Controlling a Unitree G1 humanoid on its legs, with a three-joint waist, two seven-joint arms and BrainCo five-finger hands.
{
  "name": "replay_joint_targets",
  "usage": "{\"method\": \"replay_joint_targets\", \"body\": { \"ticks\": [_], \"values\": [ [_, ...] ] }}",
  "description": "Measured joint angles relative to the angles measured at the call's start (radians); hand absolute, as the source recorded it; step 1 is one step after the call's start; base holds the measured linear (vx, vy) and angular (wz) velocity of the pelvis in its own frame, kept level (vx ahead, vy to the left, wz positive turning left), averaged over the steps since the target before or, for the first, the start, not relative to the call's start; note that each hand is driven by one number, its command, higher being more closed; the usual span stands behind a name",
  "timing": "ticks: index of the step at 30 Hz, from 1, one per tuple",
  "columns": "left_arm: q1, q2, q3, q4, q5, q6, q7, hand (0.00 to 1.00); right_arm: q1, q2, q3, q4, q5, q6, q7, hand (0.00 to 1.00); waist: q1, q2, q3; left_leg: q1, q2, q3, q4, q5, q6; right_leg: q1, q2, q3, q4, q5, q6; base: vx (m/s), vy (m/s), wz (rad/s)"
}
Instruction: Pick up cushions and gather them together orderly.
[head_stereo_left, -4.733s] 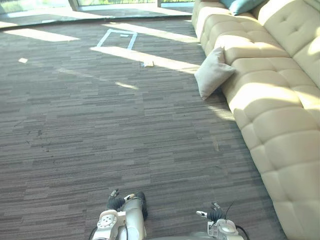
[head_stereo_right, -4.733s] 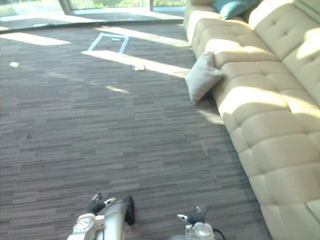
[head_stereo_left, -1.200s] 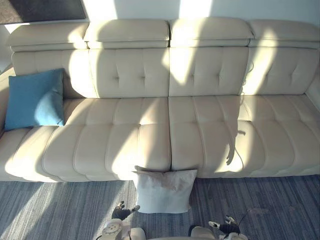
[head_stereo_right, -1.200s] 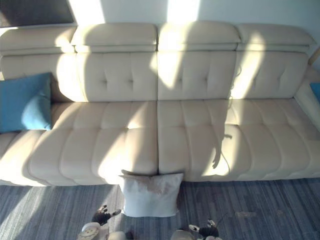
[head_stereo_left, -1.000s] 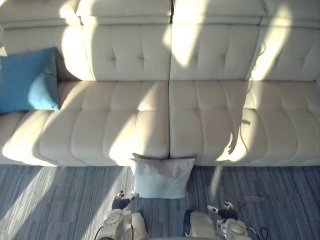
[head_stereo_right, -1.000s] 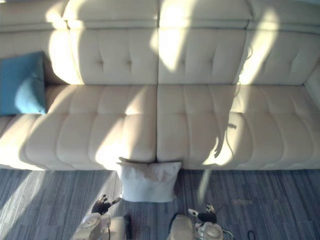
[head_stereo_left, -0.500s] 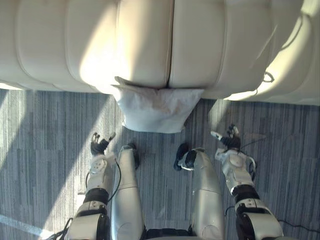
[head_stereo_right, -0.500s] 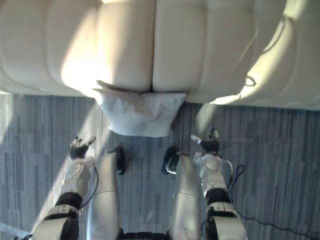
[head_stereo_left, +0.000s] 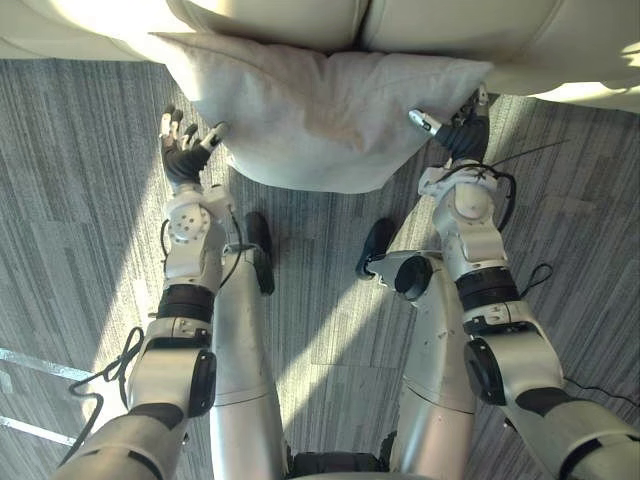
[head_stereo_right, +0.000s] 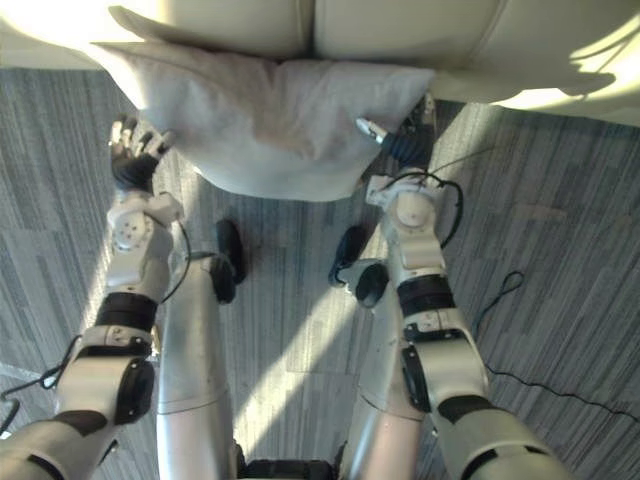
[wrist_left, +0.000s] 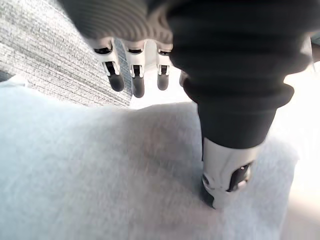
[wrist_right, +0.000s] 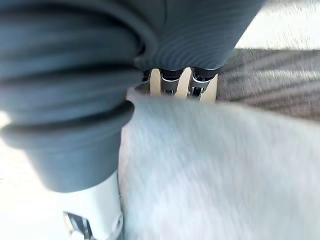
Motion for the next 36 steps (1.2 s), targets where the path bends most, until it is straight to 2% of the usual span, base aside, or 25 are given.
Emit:
{"method": "replay_joint_targets", "body": {
  "ticks": [1,4,14,19,21,23,26,27,28,29,31,32,33,35,36],
  "values": [
    [-0.033,-0.019,-0.007,0.000,0.000,0.000,0.032,1.00,-0.018,0.019,0.000,0.007,0.020,-0.008,-0.010,1.00,-0.002,0.000,0.000,-0.016,-0.003,-0.004,0.000,0.005,-0.002,-0.015,-0.002,-0.001,0.002,0.001,-0.001,-0.03,0.017,0.06],
    [-0.048,-0.011,-0.009,-0.001,0.004,0.000,0.074,1.00,-0.054,0.028,0.000,0.033,0.023,-0.008,-0.021,1.00,-0.011,0.000,0.000,-0.037,-0.008,-0.007,-0.003,0.010,-0.006,-0.033,-0.003,-0.004,-0.002,0.004,-0.008,-0.01,0.006,0.02],
    [-0.050,-0.005,-0.025,-0.052,-0.003,0.001,0.113,1.00,-0.035,0.031,0.022,-0.024,0.074,-0.014,-0.022,1.00,-0.026,-0.003,0.009,-0.040,-0.005,0.005,-0.001,0.011,-0.010,-0.037,-0.002,0.005,-0.012,0.015,-0.019,0.00,0.004,-0.01],
    [0.037,-0.034,-0.047,-0.161,-0.003,0.000,0.122,1.00,0.082,0.050,0.050,-0.132,0.098,-0.018,-0.032,1.00,-0.031,-0.005,0.006,0.052,0.013,0.012,-0.029,0.012,-0.010,0.044,0.020,0.009,-0.053,0.033,-0.019,-0.02,0.003,-0.14],
    [0.094,-0.056,-0.056,-0.213,-0.004,-0.002,0.124,1.00,0.153,0.068,0.050,-0.202,0.097,-0.019,-0.041,1.00,-0.033,-0.007,0.005,0.146,0.023,0.021,-0.082,0.021,-0.013,0.133,0.032,0.002,-0.108,0.045,-0.019,-0.03,-0.009,-0.18],
    [0.214,-0.097,-0.100,-0.319,-0.003,-0.031,0.127,1.00,0.302,0.091,0.051,-0.355,0.087,-0.047,-0.051,1.00,-0.037,-0.006,-0.010,0.347,0.026,0.040,-0.210,0.039,-0.016,0.325,0.056,-0.007,-0.228,0.058,-0.008,-0.02,-0.030,-0.11],
    [0.323,-0.146,-0.162,-0.439,-0.003,-0.058,0.127,1.00,0.445,0.100,0.051,-0.505,0.048,-0.080,-0.067,1.00,-0.041,-0.008,-0.051,0.512,0.022,0.052,-0.318,0.055,-0.017,0.490,0.061,-0.030,-0.322,0.067,-0.015,0.04,-0.027,0.06],
    [0.402,-0.168,-0.197,-0.478,-0.003,-0.072,0.127,1.00,0.532,0.111,0.055,-0.556,0.035,-0.098,-0.067,1.00,-0.041,-0.009,-0.150,0.530,0.019,0.061,-0.360,0.058,-0.014,0.501,0.060,-0.034,-0.355,0.066,-0.012,0.08,-0.014,0.08],
    [0.421,-0.174,-0.204,-0.493,-0.003,-0.072,0.127,1.00,0.554,0.113,0.055,-0.574,0.025,-0.101,-0.068,1.00,-0.041,-0.009,-0.165,0.545,0.018,0.063,-0.373,0.061,-0.016,0.516,0.060,-0.036,-0.366,0.066,-0.012,0.18,0.007,0.10],
    [0.475,-0.189,-0.222,-0.537,-0.003,-0.082,0.126,1.00,0.618,0.120,0.062,-0.633,0.003,-0.110,-0.068,1.00,-0.041,-0.009,-0.168,0.637,0.015,0.065,-0.412,0.068,-0.023,0.605,0.061,-0.044,-0.398,0.070,-0.017,0.16,0.015,0.07],
    [0.538,-0.199,-0.237,-0.574,-0.002,-0.094,0.124,1.00,0.685,0.121,0.082,-0.675,-0.029,-0.119,-0.067,1.00,-0.040,-0.009,-0.170,0.741,0.015,0.067,-0.459,0.068,-0.023,0.711,0.061,-0.063,-0.440,0.070,-0.017,0.18,0.010,0.06],
    [0.586,-0.203,-0.245,-0.600,-0.002,-0.099,0.123,1.00,0.739,0.119,0.102,-0.709,-0.032,-0.120,-0.067,1.00,-0.040,-0.010,-0.192,0.799,0.012,0.070,-0.496,0.068,-0.023,0.767,0.062,-0.072,-0.474,0.070,-0.016,0.26,0.021,0.04],
    [0.669,-0.205,-0.259,-0.642,-0.003,-0.103,0.116,1.00,0.831,0.119,0.132,-0.761,-0.058,-0.124,-0.066,1.00,-0.036,-0.010,-0.237,0.870,0.011,0.080,-0.541,0.068,-0.023,0.836,0.068,-0.076,-0.518,0.070,-0.006,0.22,0.026,0.01],
    [0.715,-0.206,-0.270,-0.659,-0.003,-0.107,0.114,1.00,0.889,0.119,0.148,-0.795,-0.070,-0.125,-0.062,1.00,-0.029,-0.009,-0.240,0.944,0.013,0.095,-0.579,0.068,-0.023,0.907,0.077,-0.076,-0.557,0.074,0.006,0.18,0.025,-0.07],
    [0.799,-0.205,-0.282,-0.689,-0.003,-0.108,0.099,1.00,0.982,0.116,0.177,-0.834,-0.075,-0.125,-0.053,1.00,-0.026,-0.009,-0.262,1.045,0.015,0.112,-0.633,0.068,-0.023,1.003,0.087,-0.076,-0.615,0.079,0.016,0.15,0.030,-0.12]
  ]
}}
